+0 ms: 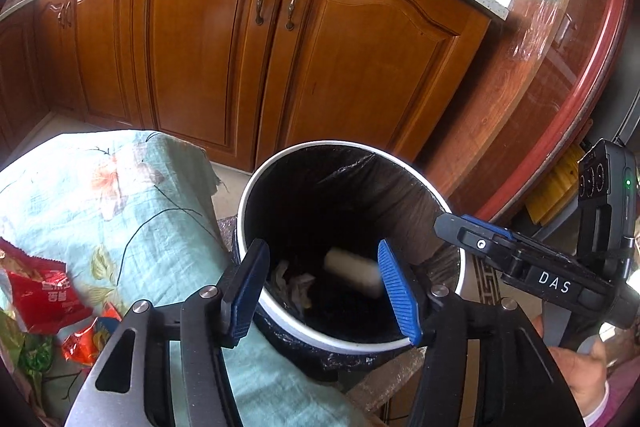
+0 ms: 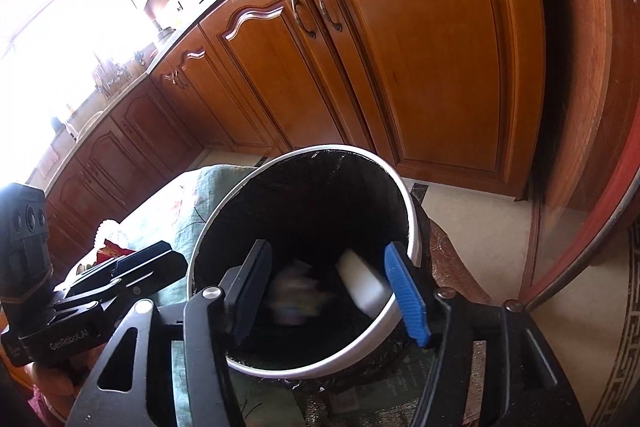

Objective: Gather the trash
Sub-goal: 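Carry paper in left tool over bin and open while right tool drops foam block, then move both open tools back over the trash pile on the table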

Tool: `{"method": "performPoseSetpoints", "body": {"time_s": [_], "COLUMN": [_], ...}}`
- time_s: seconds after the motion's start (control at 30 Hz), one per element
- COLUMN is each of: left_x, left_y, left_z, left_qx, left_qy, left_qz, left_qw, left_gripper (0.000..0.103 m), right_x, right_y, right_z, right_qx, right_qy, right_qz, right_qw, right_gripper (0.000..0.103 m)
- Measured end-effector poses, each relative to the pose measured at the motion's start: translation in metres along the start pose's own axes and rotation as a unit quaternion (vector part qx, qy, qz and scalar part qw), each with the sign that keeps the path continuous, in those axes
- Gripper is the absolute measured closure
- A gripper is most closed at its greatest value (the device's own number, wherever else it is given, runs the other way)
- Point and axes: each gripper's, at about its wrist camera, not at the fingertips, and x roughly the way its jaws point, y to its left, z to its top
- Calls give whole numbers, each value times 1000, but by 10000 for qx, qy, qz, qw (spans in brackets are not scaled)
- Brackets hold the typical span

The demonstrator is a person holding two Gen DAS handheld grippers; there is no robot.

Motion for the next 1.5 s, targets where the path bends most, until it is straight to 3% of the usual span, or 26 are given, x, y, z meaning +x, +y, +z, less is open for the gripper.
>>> {"method": "performPoseSetpoints", "body": {"time_s": [0.17, 0.3, 0.63, 1.0, 1.3, 1.5], "left_x": [-29, -50, -121, -199, -234, -230], "left_y": [7, 14, 40, 66, 86, 94], "left_z": [-24, -49, -115, -168, -191, -191], "left_qx": [-127, -273, -559, -787, -947, -845], "left_qy": [-151, -228, -346, -610, -677, -363], "left_qz": [-28, 6, 294, 941, 1230, 1213], "left_qw": [9998, 9994, 9974, 9906, 9856, 9883], "left_gripper": [43, 42, 41, 38, 31, 27], "right_x": [-13, -24, -31, -19, 1, 19], "right_y": [6, 19, 67, 121, 161, 181], "right_z": [-8, -21, -65, -94, -107, -106], "right_qx": [57, 56, -83, -389, -724, -1031], "right_qy": [-162, -261, -94, 259, 499, 621], "right_qz": [116, 237, 600, 901, 1075, 1065], "right_qw": [9998, 9994, 9981, 9948, 9903, 9870], "right_gripper": [28, 24, 23, 23, 23, 23]}}
